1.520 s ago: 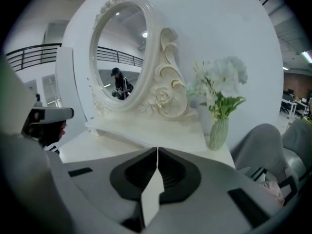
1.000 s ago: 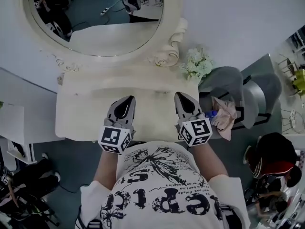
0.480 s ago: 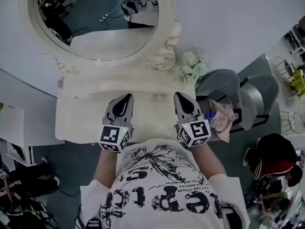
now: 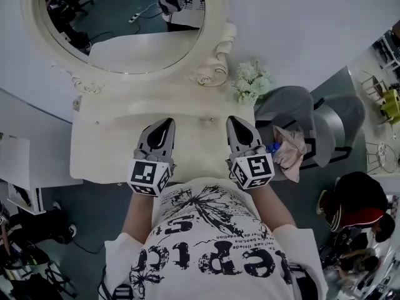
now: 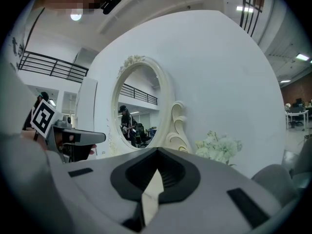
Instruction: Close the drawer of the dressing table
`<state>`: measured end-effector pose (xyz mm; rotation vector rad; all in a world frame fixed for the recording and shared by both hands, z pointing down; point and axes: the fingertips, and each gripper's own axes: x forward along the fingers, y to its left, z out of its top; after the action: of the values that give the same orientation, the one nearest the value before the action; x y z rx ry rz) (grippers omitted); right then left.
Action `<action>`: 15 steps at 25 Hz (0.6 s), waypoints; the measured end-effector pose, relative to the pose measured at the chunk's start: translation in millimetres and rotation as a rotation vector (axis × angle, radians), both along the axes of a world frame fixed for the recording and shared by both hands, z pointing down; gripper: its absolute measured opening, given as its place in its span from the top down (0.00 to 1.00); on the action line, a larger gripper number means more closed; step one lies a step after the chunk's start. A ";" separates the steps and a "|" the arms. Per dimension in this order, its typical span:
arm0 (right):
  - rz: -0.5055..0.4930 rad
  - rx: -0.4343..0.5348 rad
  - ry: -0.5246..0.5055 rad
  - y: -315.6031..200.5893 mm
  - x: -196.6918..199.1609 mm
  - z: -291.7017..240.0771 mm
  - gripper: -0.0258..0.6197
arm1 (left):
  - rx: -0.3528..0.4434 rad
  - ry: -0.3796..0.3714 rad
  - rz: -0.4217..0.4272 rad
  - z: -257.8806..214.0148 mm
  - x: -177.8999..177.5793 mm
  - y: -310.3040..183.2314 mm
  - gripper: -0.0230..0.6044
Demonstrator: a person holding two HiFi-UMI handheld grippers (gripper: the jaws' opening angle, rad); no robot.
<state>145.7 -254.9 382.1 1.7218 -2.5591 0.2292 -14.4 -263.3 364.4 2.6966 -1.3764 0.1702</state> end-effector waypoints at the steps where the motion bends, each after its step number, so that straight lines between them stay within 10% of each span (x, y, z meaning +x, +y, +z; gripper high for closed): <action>1: 0.005 -0.004 -0.004 0.4 1.0 0.5 0.93 | -0.003 0.002 -0.001 0.6 0.5 0.8 0.93; 15: 0.028 -0.003 -0.011 12.9 2.3 -1.5 0.93 | -0.009 0.017 -0.007 1.1 -0.4 15.0 0.93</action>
<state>148.0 -242.0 380.7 1.7616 -2.5422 0.2438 -14.8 -248.3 365.5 2.6790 -1.3770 0.1526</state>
